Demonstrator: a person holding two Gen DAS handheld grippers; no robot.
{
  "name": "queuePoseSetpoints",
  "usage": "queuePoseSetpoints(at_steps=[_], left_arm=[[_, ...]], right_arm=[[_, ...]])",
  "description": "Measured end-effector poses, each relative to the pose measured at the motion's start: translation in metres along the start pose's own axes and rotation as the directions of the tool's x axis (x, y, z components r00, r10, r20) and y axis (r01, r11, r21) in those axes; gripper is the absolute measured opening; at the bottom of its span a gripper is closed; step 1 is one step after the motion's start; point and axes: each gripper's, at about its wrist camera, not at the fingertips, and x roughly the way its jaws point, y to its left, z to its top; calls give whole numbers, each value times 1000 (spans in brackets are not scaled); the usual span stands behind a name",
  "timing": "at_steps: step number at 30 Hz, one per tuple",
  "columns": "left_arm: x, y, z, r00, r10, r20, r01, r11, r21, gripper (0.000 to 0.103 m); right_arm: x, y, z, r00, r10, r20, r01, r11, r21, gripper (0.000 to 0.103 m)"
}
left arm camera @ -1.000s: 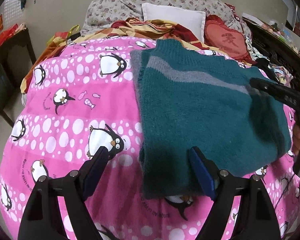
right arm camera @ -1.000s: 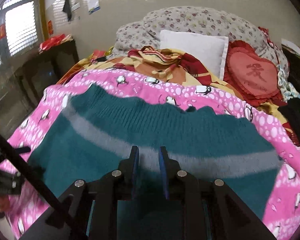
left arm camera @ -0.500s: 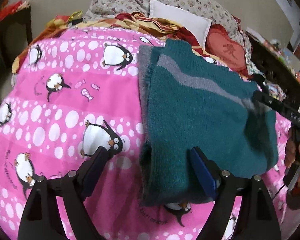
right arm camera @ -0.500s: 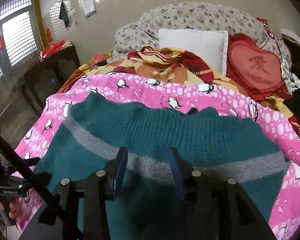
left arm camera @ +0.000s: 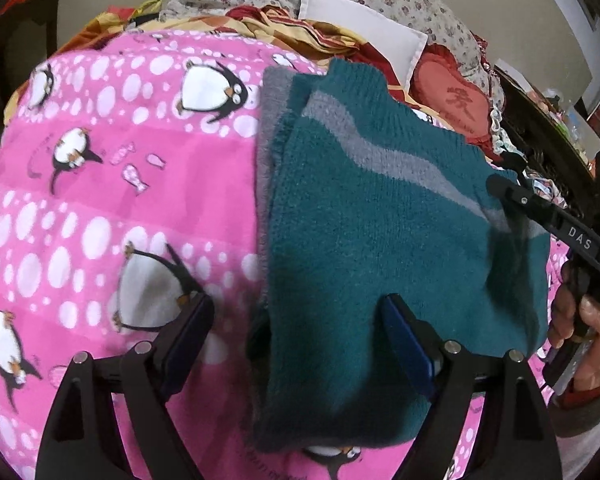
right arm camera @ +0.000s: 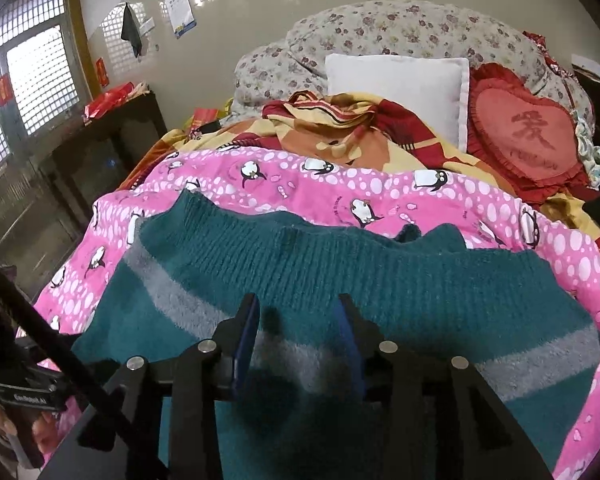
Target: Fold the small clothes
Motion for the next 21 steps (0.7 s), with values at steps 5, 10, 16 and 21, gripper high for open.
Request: queuePoseSetpoints(at_steps=[5, 10, 16, 21], left_arm=[[7, 0, 0, 999, -41, 12, 41, 999, -23, 89], [8, -2, 0, 995, -98, 24, 99, 994, -36, 68], [-8, -5, 7, 990, -139, 15, 140, 988, -70, 28], [-42, -37, 17, 987, -143, 67, 143, 990, 12, 21]], right_arm=[[12, -6, -4, 1000, 20, -13, -20, 1000, 1, 42], [11, -11, -1, 998, 54, -18, -54, 998, 28, 42], [10, -22, 0, 993, 115, -16, -114, 990, 89, 42], [9, -34, 0, 984, 179, -7, -175, 972, 158, 41]])
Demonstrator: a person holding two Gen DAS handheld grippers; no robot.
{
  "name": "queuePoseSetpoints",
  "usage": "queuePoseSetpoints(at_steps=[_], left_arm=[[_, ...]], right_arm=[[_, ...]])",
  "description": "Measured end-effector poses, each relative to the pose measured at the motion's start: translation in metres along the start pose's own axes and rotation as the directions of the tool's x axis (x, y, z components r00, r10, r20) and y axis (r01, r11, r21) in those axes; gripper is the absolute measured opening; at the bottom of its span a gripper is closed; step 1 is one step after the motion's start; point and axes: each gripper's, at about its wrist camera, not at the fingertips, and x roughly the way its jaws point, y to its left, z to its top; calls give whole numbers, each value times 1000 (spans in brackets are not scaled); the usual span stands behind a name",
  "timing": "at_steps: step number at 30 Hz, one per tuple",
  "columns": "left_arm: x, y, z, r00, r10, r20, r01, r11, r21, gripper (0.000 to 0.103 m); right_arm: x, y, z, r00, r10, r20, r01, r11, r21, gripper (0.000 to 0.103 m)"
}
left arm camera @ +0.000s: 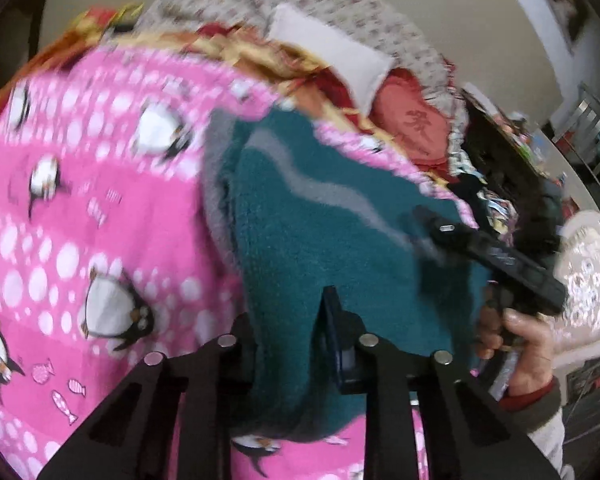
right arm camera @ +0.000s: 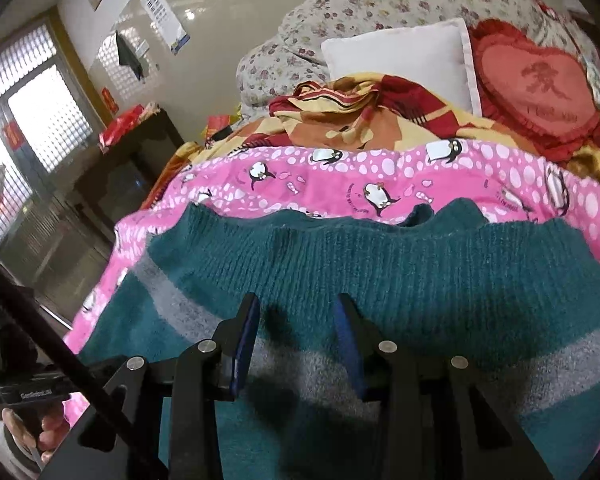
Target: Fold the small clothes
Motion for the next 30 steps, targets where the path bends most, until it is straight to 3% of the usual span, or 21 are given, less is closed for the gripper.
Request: queuePoseSetpoints(at_steps=[5, 8, 11, 13, 15, 17, 20, 23, 26, 30], left_arm=[[-23, -56, 12, 998, -34, 53, 28, 992, 120, 17], [-27, -100, 15, 995, -76, 66, 60, 973, 221, 15], [-18, -143, 6, 990, -135, 29, 119, 942, 313, 13], [-3, -170, -7, 983, -183, -30, 181, 912, 367, 6], [15, -189, -24, 980, -186, -71, 198, 895, 401, 6], [32, -195, -35, 978, -185, -99, 209, 888, 409, 6], [60, -183, -40, 970, -193, -149, 233, 915, 329, 6], [74, -172, -45, 974, -167, -151, 206, 931, 303, 6], [61, -166, -50, 974, -177, -144, 215, 925, 313, 6], [26, -159, -46, 983, -170, -67, 182, 918, 353, 8]], right_arm=[[-3, -15, 2, 997, 74, 11, -74, 994, 78, 40], [-4, -25, 4, 993, 120, 23, -122, 984, 129, 39], [-10, -34, 5, 988, 154, 33, -157, 972, 172, 39], [-20, -43, 6, 987, 154, 54, -162, 966, 204, 40], [-44, -61, 6, 985, 127, 115, -154, 952, 265, 43], [-65, -82, 4, 984, 101, 147, -145, 935, 325, 52], [-91, -99, 0, 976, 113, 184, -171, 926, 336, 57], [-98, -94, -1, 976, 141, 166, -186, 935, 303, 71], [-92, -81, -2, 981, 146, 131, -176, 949, 261, 72], [-81, -72, -4, 982, 155, 107, -178, 953, 245, 72]])
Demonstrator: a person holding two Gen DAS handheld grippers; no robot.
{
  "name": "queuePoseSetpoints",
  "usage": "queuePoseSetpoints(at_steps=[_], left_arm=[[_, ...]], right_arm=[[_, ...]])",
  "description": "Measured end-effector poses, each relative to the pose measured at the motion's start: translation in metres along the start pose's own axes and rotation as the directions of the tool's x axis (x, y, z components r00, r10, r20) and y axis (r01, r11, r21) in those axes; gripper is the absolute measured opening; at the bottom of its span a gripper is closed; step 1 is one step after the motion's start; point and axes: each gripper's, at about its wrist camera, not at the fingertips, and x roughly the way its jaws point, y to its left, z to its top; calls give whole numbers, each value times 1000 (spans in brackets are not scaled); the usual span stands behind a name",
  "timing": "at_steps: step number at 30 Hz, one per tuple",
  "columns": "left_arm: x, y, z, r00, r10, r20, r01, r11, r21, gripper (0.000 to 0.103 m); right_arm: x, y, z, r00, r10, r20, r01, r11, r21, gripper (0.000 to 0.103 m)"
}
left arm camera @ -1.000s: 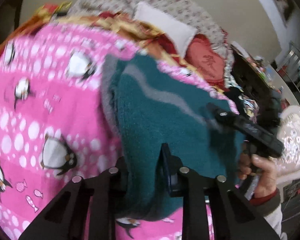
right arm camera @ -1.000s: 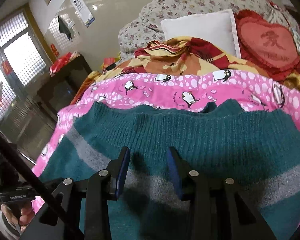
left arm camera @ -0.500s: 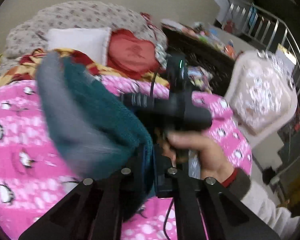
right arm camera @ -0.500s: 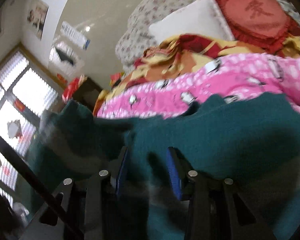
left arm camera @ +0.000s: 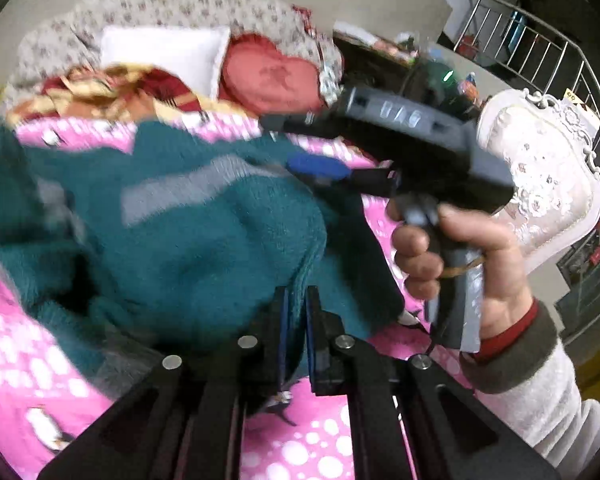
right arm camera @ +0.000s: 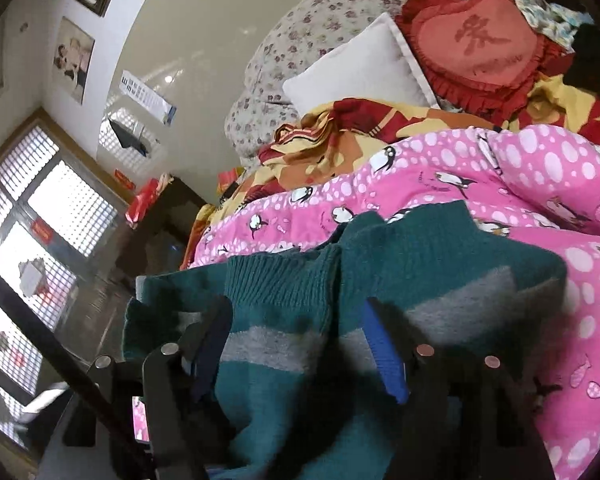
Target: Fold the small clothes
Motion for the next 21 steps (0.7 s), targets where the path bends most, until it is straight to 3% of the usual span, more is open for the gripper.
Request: queuePoseSetpoints(at_steps=[3, 6, 9, 11, 15, 18, 21], left_arm=[[-21, 18, 3, 998, 54, 40, -54, 998, -14, 12], [-41, 50, -3, 995, 85, 54, -81, 993, -83, 20], [-64, 90, -18, 989, 132, 61, -118, 975, -189, 42], [-74, 111, -32, 985, 169, 44, -153, 958, -244, 51], [-86, 150, -61, 986, 167, -16, -160, 906, -391, 57], [-95, 158, -76, 987, 164, 5, -146, 894, -424, 68], [-100, 158, -81, 989, 143, 29, -116, 892, -438, 70]], right_arm=[[17, 7, -4, 999, 16, -38, -16, 1000, 9, 75], [42, 39, -8, 995, 58, -80, -62, 997, -42, 75], [75, 78, -9, 986, 113, -126, -125, 988, -91, 75], [102, 102, -10, 978, 127, -168, -148, 982, -118, 77], [146, 131, -13, 967, 77, -242, -118, 980, -161, 78], [157, 145, -17, 965, 15, -261, -78, 970, -232, 78], [156, 152, -19, 965, -33, -259, -42, 960, -277, 78]])
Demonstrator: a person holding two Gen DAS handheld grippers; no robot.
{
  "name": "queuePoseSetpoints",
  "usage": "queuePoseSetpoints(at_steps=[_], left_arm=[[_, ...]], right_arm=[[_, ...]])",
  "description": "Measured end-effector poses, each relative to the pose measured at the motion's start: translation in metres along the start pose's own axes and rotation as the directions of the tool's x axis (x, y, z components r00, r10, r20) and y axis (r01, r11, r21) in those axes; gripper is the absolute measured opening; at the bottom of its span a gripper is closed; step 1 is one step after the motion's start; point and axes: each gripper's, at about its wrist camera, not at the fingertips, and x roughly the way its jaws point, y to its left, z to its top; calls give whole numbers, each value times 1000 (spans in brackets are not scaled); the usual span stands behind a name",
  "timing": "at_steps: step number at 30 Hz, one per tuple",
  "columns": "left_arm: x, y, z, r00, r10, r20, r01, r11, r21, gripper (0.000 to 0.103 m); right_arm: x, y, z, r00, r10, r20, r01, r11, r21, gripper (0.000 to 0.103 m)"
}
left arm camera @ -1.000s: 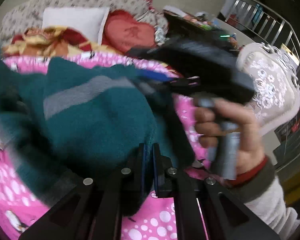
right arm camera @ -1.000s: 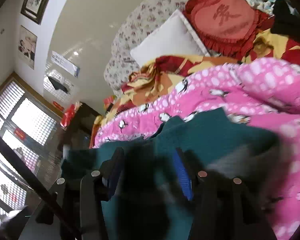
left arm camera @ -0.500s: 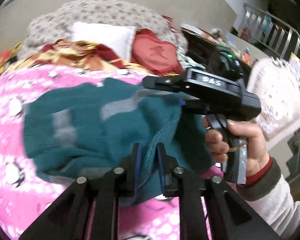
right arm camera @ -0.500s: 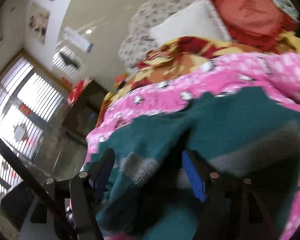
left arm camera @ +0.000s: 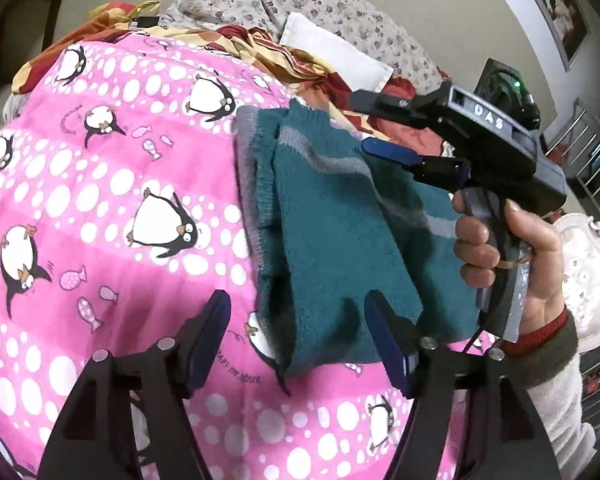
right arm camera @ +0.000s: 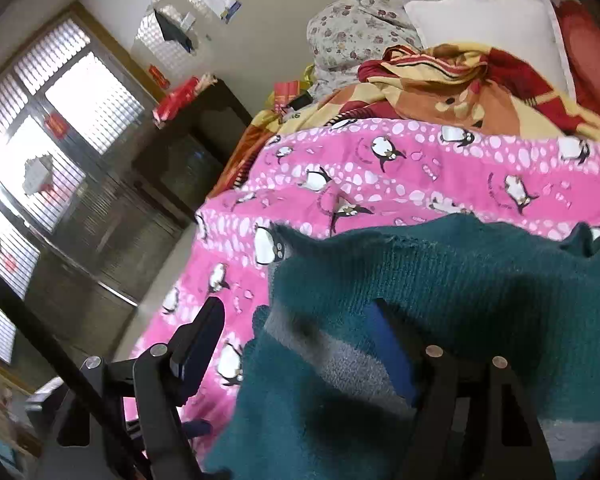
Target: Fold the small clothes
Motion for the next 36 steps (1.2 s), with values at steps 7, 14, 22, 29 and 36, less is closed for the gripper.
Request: queuePoseSetpoints(at_steps=[7, 14, 22, 29, 36], left_arm=[[11, -1, -1, 1000, -10, -17, 10, 1000, -8, 75], [21, 5, -9, 1000, 21, -8, -21, 997, -70, 75], [40, 16, -15, 1000, -13, 12, 15, 976, -219, 83], [45, 16, -18, 999, -13, 43, 23, 972, -235, 83], [36, -4, -14, 997, -59, 44, 66, 984, -167, 15]], right_arm=[[9, 17, 3, 993, -120, -23, 117, 988, -102, 78], [60, 48, 14, 962, -257, -87, 238, 954, -183, 78], [113, 68, 11, 832, -538, -133, 472, 813, -341, 90], [119, 72, 2, 790, -612, -32, 556, 737, -384, 61], [58, 57, 11, 925, -379, -4, 370, 904, -213, 17]])
